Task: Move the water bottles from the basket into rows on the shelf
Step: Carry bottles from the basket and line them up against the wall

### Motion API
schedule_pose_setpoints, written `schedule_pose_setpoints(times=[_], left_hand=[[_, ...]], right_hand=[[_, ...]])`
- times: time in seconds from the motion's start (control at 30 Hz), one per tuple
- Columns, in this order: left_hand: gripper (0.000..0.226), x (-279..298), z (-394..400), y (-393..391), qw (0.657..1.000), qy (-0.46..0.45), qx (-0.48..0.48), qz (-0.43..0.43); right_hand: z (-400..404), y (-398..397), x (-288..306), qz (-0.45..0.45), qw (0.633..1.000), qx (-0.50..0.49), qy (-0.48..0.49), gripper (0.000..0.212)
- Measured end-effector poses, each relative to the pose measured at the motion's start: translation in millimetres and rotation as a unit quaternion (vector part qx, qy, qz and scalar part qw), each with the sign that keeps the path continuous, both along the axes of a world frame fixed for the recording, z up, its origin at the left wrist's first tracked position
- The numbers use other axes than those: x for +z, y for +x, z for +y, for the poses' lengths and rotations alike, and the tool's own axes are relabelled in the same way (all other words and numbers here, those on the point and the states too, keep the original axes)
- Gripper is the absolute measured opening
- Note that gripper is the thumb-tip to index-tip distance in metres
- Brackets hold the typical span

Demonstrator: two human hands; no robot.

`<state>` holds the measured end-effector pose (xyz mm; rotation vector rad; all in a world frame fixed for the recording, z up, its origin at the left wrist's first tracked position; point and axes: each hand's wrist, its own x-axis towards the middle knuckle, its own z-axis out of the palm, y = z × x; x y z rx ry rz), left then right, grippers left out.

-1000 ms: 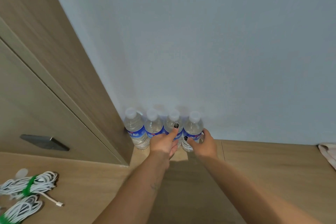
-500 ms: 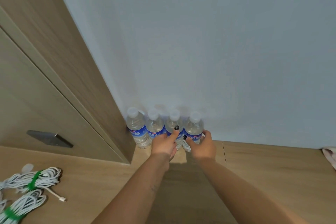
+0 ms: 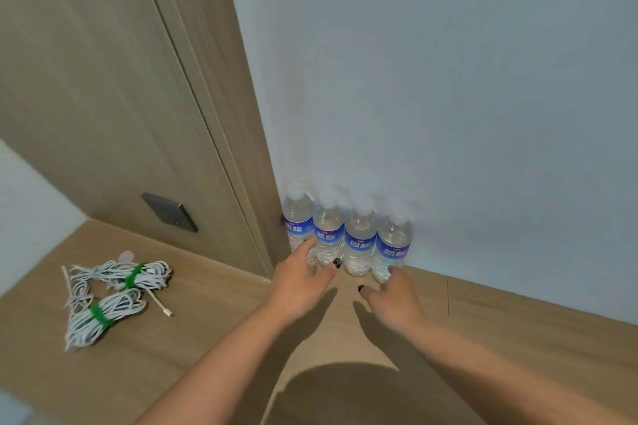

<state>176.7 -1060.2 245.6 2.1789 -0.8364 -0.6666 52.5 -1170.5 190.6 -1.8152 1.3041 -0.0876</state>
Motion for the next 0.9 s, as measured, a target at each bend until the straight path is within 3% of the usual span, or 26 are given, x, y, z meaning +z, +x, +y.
schedule_pose_setpoints(times=[0.13,0.33,0.5,0.9], left_hand=[[0.073,16,48,-3,0.994,0.04,-0.025,-0.097],[0.081,36,126,-11,0.987,0.059,-0.027,-0.149],[0.084,44,195,-20,0.981,0.057,-0.007,-0.183],[0.087,50,407,-75,0.976,0.077,0.078,-0.187]], right_hand=[[23,-5,45,-0.006,0.983,0.157,-0.092,0.072],[52,-7,94,-0.006,0.887,0.388,-0.251,0.088],[97,-3,107,0.014,0.848,0.441,-0.294,0.092],[267,-17,124,-0.015,0.804,0.5,-0.321,0.091]])
